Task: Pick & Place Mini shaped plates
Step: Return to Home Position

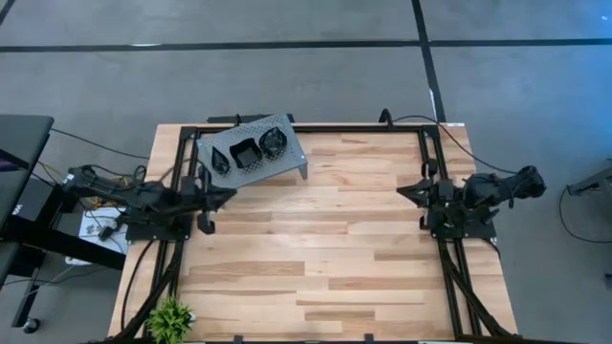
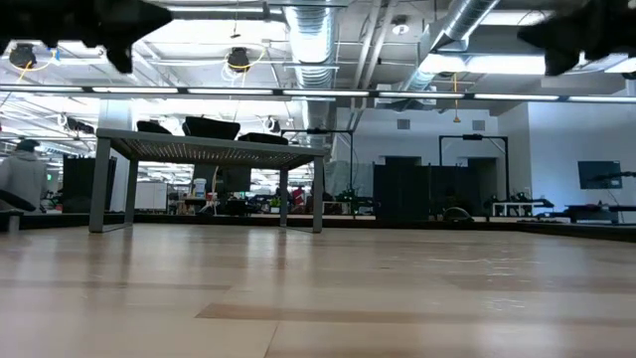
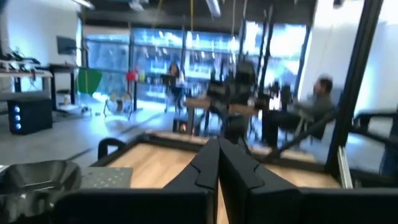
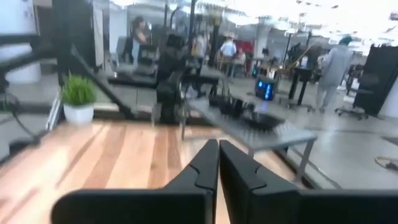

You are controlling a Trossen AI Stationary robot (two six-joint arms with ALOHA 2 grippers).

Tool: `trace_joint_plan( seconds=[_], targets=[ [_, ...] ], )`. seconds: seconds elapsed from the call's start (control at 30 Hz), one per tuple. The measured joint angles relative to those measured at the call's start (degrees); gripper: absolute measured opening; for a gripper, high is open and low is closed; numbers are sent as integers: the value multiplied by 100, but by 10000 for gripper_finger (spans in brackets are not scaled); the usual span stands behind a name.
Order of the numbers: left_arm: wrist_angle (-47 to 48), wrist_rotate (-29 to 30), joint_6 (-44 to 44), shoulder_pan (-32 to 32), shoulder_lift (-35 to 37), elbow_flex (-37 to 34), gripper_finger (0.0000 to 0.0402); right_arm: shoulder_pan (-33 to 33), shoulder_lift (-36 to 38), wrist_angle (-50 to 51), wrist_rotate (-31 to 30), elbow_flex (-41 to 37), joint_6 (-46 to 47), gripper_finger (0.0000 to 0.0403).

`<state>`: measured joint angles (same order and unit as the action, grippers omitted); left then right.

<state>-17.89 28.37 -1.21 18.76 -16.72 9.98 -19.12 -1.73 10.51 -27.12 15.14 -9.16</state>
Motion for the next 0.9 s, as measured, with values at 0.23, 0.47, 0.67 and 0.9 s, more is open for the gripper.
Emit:
trace_joint_plan(
  seconds=[0.23,0.47,0.67,0.9],
  targets=[
    [-82,-17,-252,-60,1588,-735,8,265,158,645,45,-127,163,3],
    [245,-156,-2,-54,1364,-965,8,355,158,678,170,-495,610,4],
    [241,-161,-2,-54,937,-964,14,355,158,26,156,-1033,626,4],
    [239,-157,0,-54,393,-964,12,346,143,-33,217,-1067,1374,5]
  ],
)
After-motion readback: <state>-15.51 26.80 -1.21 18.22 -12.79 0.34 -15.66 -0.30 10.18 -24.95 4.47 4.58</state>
